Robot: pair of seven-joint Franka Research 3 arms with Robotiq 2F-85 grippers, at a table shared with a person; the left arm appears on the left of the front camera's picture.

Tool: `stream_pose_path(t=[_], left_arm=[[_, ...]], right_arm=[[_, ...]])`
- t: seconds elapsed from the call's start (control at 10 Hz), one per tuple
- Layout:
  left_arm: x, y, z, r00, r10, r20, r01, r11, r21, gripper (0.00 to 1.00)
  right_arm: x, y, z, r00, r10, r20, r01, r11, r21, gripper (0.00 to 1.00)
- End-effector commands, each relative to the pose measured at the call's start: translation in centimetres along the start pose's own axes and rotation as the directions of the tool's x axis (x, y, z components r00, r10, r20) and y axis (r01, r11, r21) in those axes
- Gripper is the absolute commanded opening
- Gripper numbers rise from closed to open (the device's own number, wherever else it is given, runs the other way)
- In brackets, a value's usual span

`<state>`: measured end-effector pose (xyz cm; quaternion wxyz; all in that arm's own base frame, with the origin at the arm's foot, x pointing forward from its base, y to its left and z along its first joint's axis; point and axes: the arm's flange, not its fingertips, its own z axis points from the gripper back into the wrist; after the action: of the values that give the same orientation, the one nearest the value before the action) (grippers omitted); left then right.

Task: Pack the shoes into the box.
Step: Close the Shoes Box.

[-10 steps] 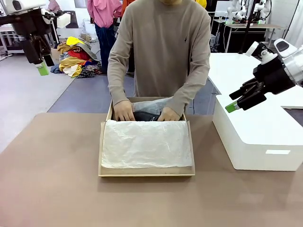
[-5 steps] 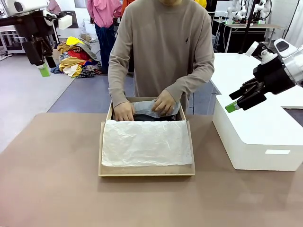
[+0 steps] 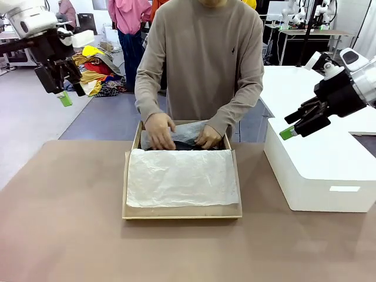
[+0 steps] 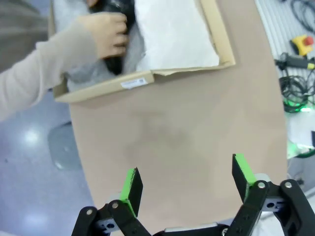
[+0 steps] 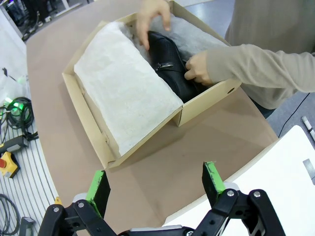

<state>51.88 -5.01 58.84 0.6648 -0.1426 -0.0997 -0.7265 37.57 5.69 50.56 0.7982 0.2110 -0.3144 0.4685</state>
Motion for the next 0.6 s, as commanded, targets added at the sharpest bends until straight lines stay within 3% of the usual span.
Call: stream_pose_path(t=[0.0,0.3,0.5], left_arm=[[-1.16,-0.13,0.11,0.992,-0.108,0.063,0.110,0.993,-0.034,0.56],[-1.50,-0.08,-0.24,0.992,-0.088,0.086,0.090,0.996,-0.025,0.00],[-1.51,-0.06,-0.37,0.992,-0.087,0.090,0.089,0.996,-0.026,0.00]], right_arm=[[0.06,-0.40,-0.21,0.999,0.024,0.034,-0.025,1.000,0.009,1.00],[0.06,-0.40,-0.21,0.999,0.024,0.034,-0.025,1.000,0.009,1.00],[0.06,-0.40,-0.21,0.999,0.024,0.034,-0.025,1.000,0.009,1.00]])
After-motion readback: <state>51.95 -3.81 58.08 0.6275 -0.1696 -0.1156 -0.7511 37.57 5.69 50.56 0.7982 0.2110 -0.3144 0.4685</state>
